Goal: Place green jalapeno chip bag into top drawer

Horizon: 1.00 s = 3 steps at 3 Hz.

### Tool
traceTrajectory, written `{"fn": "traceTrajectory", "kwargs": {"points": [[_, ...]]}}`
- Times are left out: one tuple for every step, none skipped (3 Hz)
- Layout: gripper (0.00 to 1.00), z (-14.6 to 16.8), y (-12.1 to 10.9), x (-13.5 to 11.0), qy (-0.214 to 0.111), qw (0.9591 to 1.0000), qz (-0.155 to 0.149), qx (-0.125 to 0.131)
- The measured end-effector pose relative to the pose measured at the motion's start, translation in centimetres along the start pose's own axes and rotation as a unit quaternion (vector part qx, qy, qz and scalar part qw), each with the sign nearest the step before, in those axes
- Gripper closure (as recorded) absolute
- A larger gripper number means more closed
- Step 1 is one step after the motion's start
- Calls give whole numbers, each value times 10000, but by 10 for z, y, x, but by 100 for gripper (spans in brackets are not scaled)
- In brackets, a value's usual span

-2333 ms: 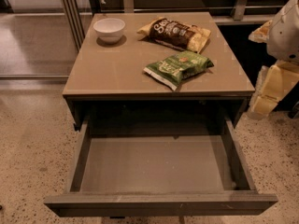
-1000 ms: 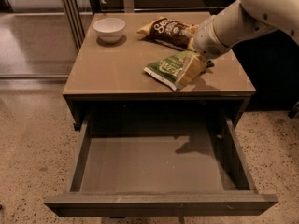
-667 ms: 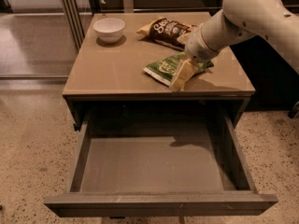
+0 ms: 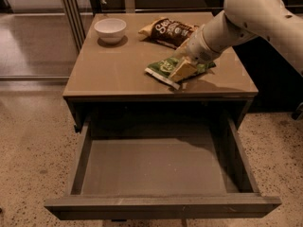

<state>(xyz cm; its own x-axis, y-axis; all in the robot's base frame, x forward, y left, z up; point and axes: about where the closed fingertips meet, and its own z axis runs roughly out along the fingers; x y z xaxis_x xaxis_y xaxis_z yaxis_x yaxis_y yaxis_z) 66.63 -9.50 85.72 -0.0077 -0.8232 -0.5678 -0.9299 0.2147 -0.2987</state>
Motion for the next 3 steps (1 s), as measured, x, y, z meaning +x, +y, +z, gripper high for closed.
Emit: {"fn": "traceTrajectory", "kwargs": {"points": [[65, 0, 0, 0, 0, 10000, 0, 0], [88, 0, 0, 0, 0, 10000, 0, -1], [100, 0, 0, 0, -1, 10000, 0, -1]]}}
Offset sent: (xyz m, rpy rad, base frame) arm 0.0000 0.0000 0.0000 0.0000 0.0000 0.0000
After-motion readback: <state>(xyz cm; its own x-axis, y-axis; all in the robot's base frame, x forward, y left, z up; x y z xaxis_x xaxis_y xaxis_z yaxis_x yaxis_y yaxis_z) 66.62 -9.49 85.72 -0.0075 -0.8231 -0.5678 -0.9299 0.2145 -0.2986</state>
